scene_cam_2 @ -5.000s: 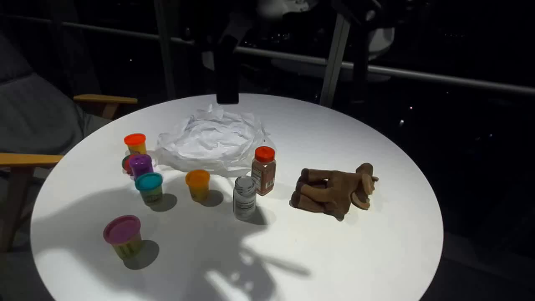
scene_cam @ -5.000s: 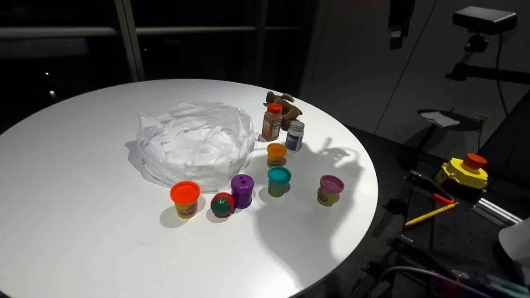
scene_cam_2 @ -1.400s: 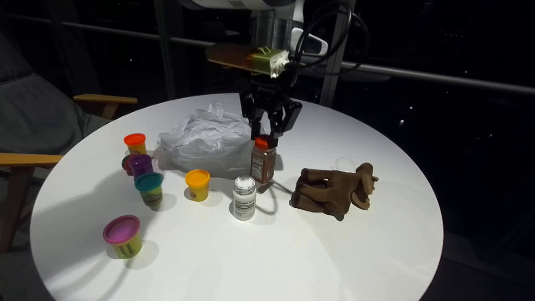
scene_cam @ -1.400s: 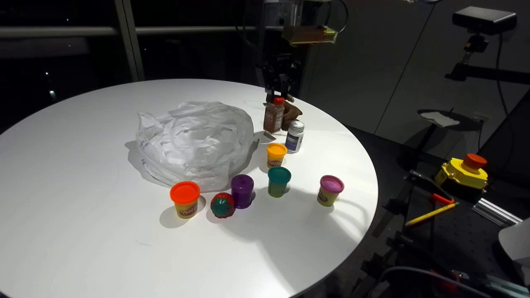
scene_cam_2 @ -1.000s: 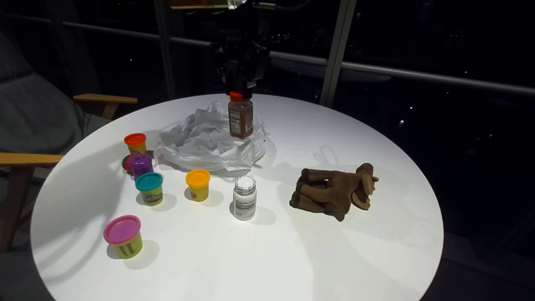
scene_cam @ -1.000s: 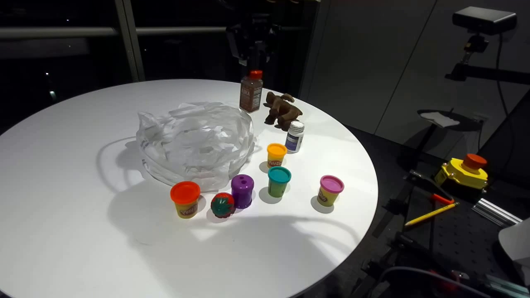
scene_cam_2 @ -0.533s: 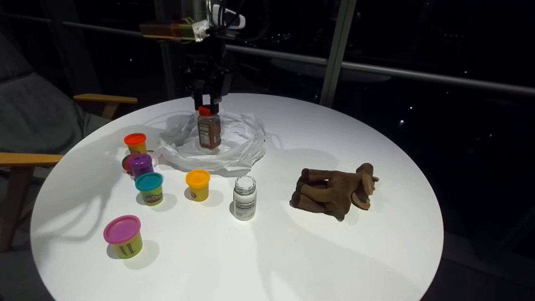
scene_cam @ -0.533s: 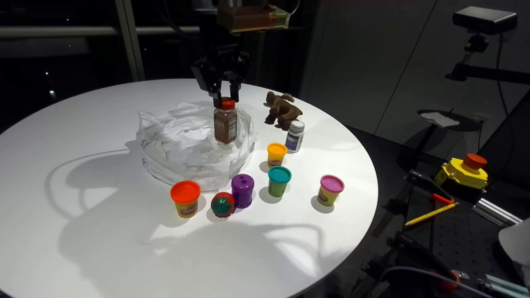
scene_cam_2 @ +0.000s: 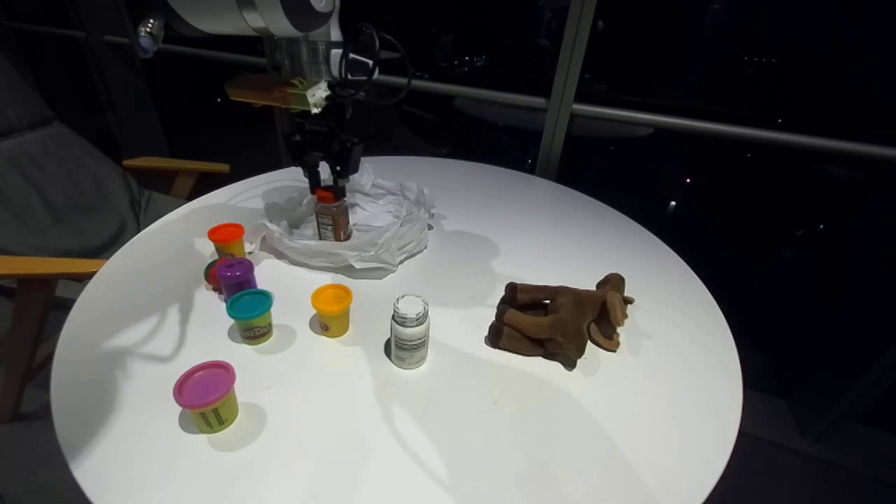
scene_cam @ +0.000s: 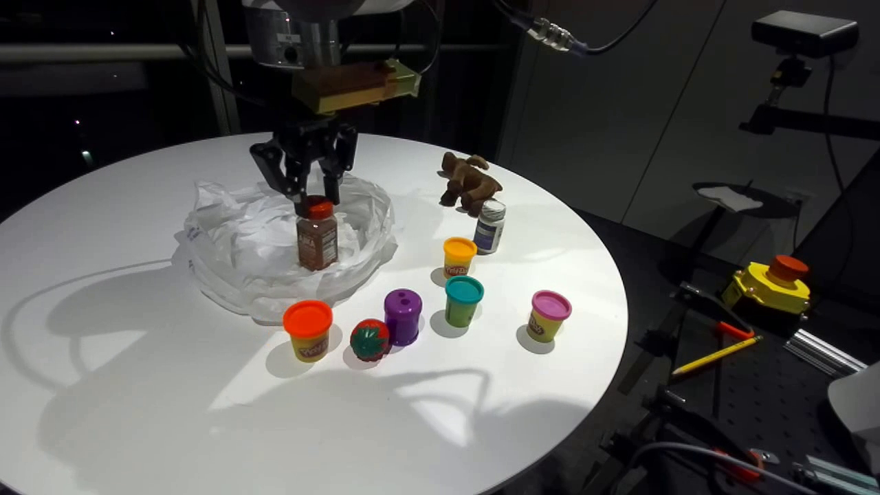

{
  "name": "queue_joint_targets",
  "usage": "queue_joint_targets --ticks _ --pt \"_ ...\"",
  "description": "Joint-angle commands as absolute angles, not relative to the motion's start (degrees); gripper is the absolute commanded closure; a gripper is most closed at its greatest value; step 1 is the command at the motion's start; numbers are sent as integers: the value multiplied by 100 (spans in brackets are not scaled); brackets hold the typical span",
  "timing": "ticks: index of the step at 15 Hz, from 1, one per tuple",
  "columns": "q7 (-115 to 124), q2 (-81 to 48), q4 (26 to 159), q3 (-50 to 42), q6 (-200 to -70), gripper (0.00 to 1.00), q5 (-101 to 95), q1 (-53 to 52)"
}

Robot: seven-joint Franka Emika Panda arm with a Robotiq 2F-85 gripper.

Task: Place the containers and strawberry toy in the white plastic

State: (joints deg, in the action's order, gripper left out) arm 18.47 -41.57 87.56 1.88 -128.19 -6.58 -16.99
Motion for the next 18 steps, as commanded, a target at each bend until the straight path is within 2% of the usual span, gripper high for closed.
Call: queue_joint_targets --ticks 1,8,18 --pt "1957 -4391 8237 135 -12664 77 -793 -1942" --pt "2418 -4383 7965 -240 -11678 77 -1547 -2387" --pt "2163 -4204 8556 -342 -11681 77 -1341 -1370"
